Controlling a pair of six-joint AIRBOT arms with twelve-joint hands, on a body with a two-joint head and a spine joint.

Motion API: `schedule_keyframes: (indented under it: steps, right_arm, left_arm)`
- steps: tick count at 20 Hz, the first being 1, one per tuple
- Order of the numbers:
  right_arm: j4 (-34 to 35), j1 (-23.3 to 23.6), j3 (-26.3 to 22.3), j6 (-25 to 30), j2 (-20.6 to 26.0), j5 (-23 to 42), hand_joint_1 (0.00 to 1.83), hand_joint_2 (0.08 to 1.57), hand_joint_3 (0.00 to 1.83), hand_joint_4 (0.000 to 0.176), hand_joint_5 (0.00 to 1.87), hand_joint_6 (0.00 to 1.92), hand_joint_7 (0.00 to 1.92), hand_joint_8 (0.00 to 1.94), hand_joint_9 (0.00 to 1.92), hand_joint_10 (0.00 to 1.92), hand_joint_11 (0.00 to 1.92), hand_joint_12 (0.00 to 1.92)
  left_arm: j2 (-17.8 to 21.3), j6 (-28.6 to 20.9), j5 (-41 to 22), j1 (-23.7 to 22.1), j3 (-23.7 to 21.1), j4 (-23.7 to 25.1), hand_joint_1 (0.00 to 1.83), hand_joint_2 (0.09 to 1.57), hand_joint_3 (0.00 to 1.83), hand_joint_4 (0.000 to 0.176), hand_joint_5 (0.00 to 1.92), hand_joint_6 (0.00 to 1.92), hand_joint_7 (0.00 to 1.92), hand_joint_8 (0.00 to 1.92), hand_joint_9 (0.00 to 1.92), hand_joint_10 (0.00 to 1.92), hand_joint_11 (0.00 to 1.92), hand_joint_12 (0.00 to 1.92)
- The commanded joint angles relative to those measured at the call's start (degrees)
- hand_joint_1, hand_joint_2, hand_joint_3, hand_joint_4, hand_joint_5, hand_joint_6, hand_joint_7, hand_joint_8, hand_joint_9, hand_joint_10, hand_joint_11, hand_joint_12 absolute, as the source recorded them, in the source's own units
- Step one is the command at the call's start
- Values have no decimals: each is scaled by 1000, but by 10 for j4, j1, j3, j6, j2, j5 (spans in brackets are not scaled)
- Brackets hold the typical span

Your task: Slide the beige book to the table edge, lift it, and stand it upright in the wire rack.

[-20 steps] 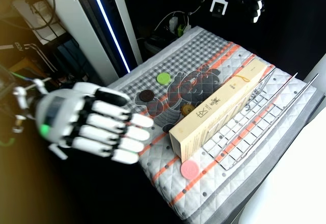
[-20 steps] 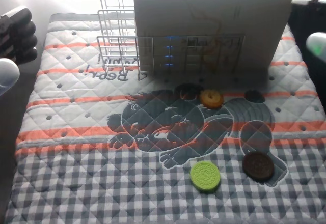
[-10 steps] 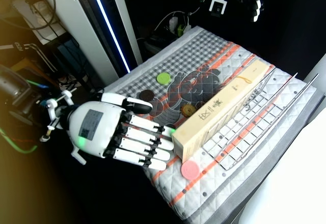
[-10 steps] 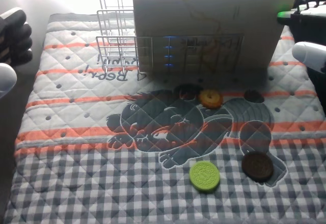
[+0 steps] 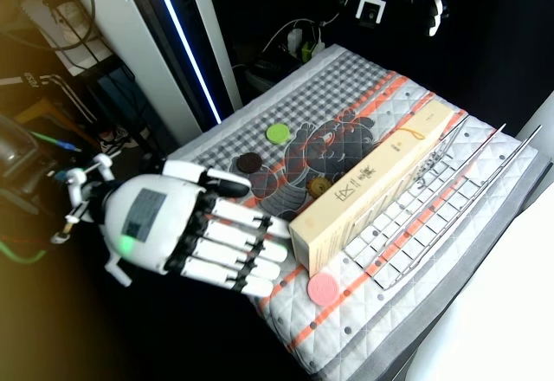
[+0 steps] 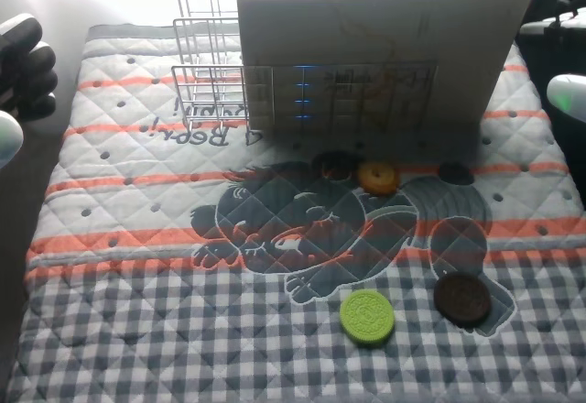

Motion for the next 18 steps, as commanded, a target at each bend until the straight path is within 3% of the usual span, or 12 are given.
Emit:
schedule_keyframes:
  steps: [1,2,3,7,9,10,12,13,14,15,17,18]
  right_arm:
    - [11,10,6,-2,1,58,138,1374,3,41,486,3,517,2,459,1,421,3]
    - [11,15,9,-6,-2,53,140,1391,11,42,483,2,520,3,464,3,424,4]
    - [10,29,18,-6,-13,45,142,1398,13,56,487,3,519,2,459,1,415,0]
    - [-5,71,37,-6,-46,26,163,1407,7,27,483,2,505,2,434,1,394,5]
    - [-22,92,39,-6,-58,23,137,1391,0,51,478,0,500,0,430,3,401,7]
    - [-27,97,39,-6,-60,22,136,1397,2,51,479,1,497,0,435,5,417,14]
    - [-30,98,39,-6,-60,19,115,1368,0,13,492,5,494,0,433,2,407,9]
    - [-30,97,39,-6,-59,13,116,1364,0,10,494,5,495,0,430,1,401,6]
    - [-30,97,39,-6,-58,10,138,1359,0,37,511,8,501,2,418,0,366,1]
    - [-30,97,39,-6,-52,7,158,1364,0,44,511,5,517,5,426,3,367,4]
    - [-29,95,36,-6,-41,5,122,1372,1,39,477,0,500,0,413,0,354,0]
    - [-26,94,30,-6,-32,6,144,1381,2,17,482,2,509,3,425,3,367,6]
  left_arm:
    - [1,-4,-75,-2,0,-5,361,1330,0,0,113,3,186,3,214,3,0,669]
    - [1,-4,-75,-2,0,-5,368,1331,0,0,105,0,179,0,208,0,0,668]
    - [1,-4,-76,-2,0,-7,370,1329,0,0,103,0,176,0,209,1,0,668]
    - [1,-5,-77,3,0,-8,346,1311,0,0,107,2,189,3,218,3,0,680]
    - [1,-5,-78,4,0,-9,362,1322,2,0,104,0,197,4,218,2,0,670]
    - [1,-5,-79,4,0,-10,374,1320,0,0,103,0,197,2,217,1,0,652]
    - [1,-5,-79,4,1,-11,399,1327,2,0,93,0,191,2,206,1,0,621]
    - [1,-5,-79,6,0,-11,399,1330,3,0,92,0,197,4,210,3,0,619]
    - [1,-5,-80,8,0,-13,404,1317,0,0,87,1,201,3,207,1,0,568]
    - [2,-5,-82,9,-1,-16,403,1316,0,0,83,0,190,1,190,0,0,530]
    - [2,-5,-85,11,-1,-20,426,1333,5,0,86,2,193,3,185,1,0,511]
    - [2,-5,-86,12,-1,-22,422,1337,5,0,94,3,199,3,195,4,0,534]
